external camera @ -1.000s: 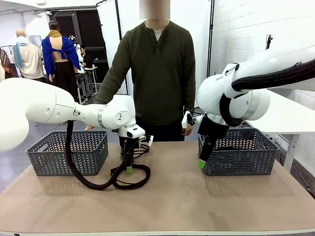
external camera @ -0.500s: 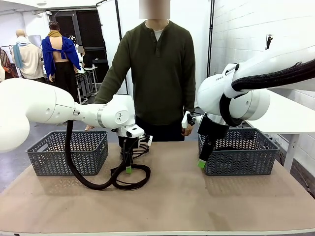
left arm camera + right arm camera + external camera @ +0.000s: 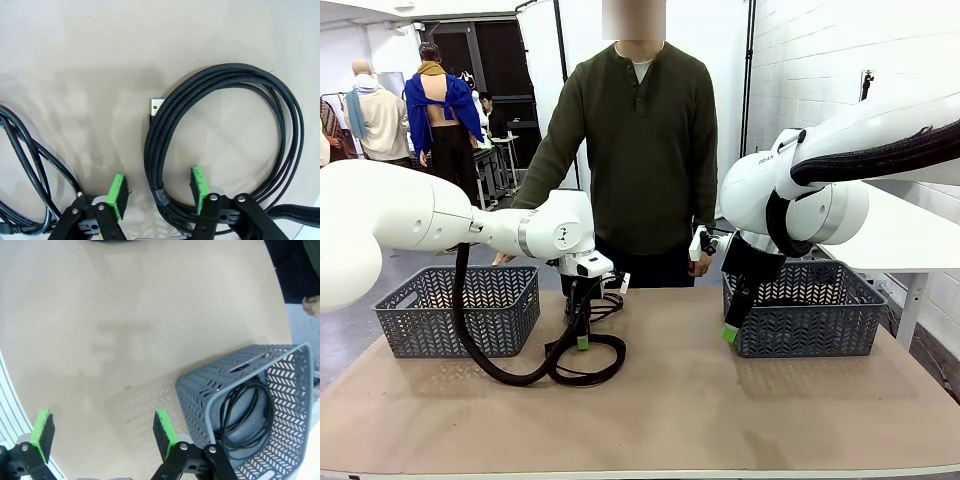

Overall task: Organize the cables according to human instructions.
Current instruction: Pick up a bundle of cables and place it in the basket indicated by the human.

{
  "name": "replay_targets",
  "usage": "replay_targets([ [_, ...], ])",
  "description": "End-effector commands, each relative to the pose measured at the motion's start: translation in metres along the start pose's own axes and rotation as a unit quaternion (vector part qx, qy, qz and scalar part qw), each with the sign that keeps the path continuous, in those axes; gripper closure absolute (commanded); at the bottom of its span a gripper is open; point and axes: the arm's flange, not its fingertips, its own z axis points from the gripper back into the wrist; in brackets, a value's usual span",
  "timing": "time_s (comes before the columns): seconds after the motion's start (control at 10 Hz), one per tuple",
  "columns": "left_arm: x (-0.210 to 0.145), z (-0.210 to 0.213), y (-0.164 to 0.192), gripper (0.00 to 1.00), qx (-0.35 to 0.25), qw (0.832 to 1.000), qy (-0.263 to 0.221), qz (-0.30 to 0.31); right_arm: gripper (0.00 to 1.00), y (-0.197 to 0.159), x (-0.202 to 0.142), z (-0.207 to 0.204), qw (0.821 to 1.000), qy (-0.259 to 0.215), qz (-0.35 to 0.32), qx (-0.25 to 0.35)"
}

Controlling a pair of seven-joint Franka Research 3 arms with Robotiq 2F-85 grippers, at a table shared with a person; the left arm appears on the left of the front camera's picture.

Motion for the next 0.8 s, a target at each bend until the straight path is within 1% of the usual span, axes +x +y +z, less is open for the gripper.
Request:
replay_targets([
  [0.0,0.001,-0.006,0.004,0.97,-0.015,1.0,0.003,-0.008,0.0,0.0,-0.001,0.0,1.0,0.002,0.003,0.003],
  [0.1,0.001,-0.006,0.004,1.0,-0.015,1.0,0.004,-0.009,0.0,0.0,-0.001,0.0,1.0,0.002,0.003,0.003],
  [0.7,0.004,0.002,-0.014,1.0,-0.02,0.999,-0.002,-0.032,0.0,0.0,-0.001,0.0,1.0,0.002,0.003,0.003],
])
